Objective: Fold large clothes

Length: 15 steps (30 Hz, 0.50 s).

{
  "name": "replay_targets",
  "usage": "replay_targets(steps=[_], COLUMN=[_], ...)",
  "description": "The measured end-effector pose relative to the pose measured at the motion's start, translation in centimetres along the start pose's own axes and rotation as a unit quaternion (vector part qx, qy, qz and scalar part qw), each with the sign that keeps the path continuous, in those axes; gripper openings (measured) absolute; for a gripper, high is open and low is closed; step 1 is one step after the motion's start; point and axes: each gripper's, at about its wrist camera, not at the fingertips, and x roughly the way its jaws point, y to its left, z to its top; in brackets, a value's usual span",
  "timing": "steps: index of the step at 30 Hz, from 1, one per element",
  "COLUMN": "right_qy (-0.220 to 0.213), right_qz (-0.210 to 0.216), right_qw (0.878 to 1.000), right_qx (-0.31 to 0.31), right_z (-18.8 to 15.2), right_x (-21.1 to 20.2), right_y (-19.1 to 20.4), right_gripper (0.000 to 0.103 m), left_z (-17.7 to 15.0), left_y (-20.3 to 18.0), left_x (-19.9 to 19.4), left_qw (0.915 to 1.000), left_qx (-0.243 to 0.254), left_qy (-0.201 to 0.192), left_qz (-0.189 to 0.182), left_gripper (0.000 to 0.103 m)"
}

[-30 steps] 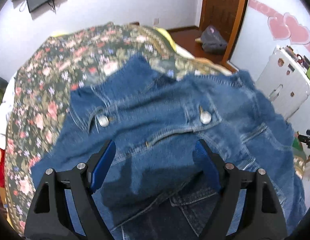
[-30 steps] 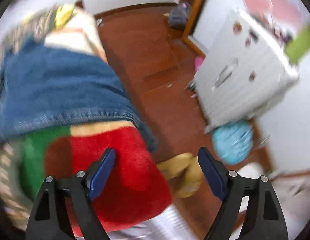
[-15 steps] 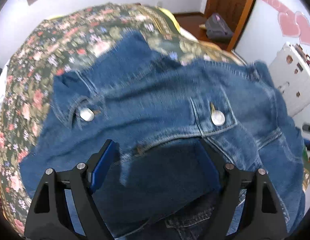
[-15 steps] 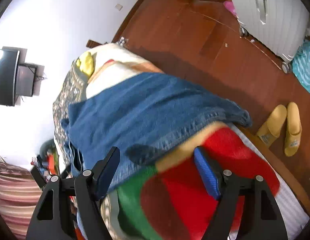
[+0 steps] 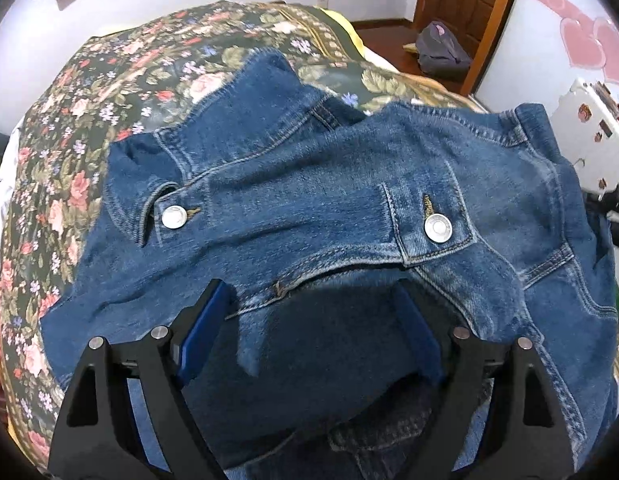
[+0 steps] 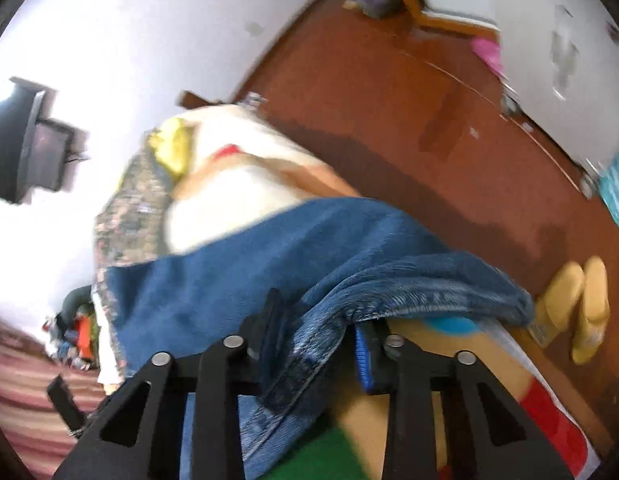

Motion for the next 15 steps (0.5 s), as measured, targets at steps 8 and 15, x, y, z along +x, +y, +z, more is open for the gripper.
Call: replay_targets(steps=[8, 15], right_qy=[-0.076, -0.072], right_qz=[0.077, 0.174], right_qw=[0.986, 0.949], right_qx=[-0.131, -0.252], right_z=[0.4, -4.7], right_x=[-4.0, -5.0], right_y=[12.0, 25.8], right_gripper=[0.015, 0.013], left_z=[-1.1, -1.6], left_y=[0.8, 3.2], left_x=[-6.2, -13.1], left_qw=[0.9973, 0.9857], left_qx=[-0.016, -0.05], left_qy=[-0.072, -0.159], left_qz=[-0.005, -0.028], left_gripper=[0.083, 0.083])
